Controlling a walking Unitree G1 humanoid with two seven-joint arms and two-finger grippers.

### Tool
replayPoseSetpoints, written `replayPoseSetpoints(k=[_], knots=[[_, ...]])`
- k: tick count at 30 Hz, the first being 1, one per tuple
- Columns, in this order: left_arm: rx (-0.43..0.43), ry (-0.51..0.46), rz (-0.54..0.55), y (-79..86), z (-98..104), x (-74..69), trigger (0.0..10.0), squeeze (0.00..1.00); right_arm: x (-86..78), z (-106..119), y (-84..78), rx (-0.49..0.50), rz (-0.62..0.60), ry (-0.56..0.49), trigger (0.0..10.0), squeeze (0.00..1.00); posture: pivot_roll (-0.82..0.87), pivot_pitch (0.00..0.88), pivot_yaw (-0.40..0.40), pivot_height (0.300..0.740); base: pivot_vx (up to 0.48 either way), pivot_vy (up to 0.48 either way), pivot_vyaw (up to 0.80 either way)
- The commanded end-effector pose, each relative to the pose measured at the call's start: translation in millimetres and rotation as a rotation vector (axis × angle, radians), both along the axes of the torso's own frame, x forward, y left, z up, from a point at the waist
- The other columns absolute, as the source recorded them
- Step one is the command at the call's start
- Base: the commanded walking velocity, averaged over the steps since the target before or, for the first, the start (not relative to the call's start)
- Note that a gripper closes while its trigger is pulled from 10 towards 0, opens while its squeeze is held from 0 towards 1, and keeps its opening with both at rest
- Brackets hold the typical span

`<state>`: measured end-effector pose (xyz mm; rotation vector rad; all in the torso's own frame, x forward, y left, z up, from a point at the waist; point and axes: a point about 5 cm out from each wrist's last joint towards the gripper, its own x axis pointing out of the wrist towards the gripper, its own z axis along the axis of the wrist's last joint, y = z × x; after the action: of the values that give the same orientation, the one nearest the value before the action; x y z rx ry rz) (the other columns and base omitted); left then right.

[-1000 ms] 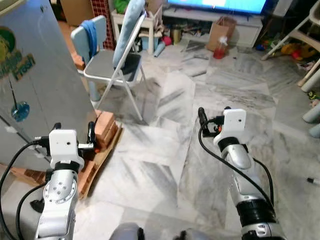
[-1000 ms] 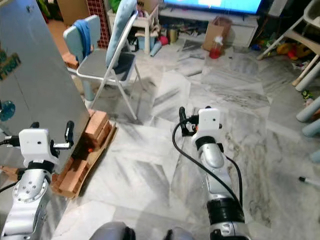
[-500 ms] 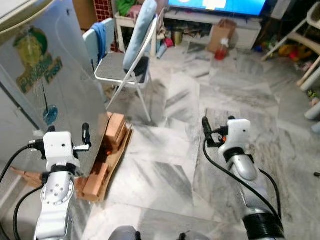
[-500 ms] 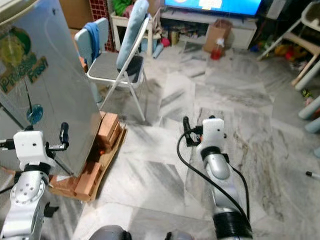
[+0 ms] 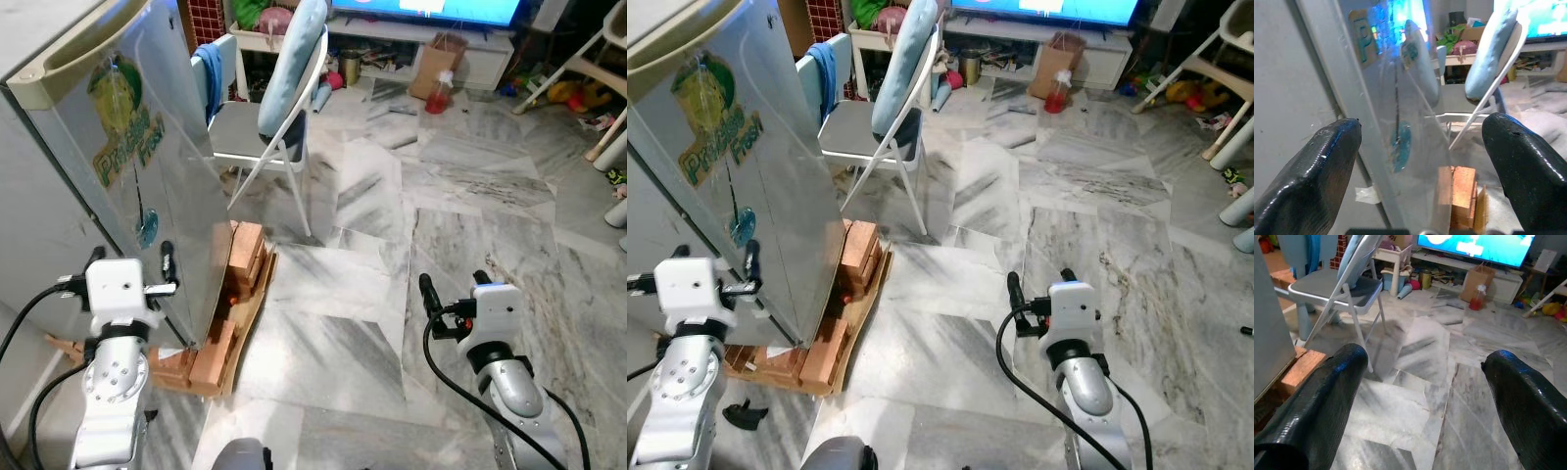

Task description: Restocking fridge

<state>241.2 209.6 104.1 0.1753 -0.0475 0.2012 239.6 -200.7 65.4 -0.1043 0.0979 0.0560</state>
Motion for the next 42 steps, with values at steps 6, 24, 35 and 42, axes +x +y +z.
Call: replayPoseSetpoints(k=[6, 24, 35, 42], knots=[[-0.016, -0.038, -0.031, -5.3, 14.2, 12.5, 10.0, 0.0, 13.6, 12.0, 1.7, -0.006, 0.001, -0.042, 10.0, 0.0, 0.13, 0.011, -0.001, 0.74, 0.0, 0.407, 0.0], [-0.052, -0.01, -0.187, -30.2, 8.1, 8.0, 10.0, 0.0, 33.5, 16.9, 22.1, 0.051, -0.015, -0.07, 10.0, 0.0, 0.14, 0.03, 0.002, 0.74, 0.0, 0.245, -0.2], [-0.074, 0.038, -0.146, -26.3, -7.0, -3.0, 10.0, 0.0, 31.4, 14.3, 26.2, 0.051, 0.019, -0.043, 10.0, 0.0, 0.15, 0.048, -0.027, 0.74, 0.0, 0.044, 0.0], [-0.079, 0.039, -0.14, -26.6, -7.3, 1.6, 10.0, 0.0, 33.2, 17.9, 29.0, 0.049, 0.042, -0.052, 10.0, 0.0, 0.13, 0.048, -0.012, 0.74, 0.0, 0.48, 0.0]])
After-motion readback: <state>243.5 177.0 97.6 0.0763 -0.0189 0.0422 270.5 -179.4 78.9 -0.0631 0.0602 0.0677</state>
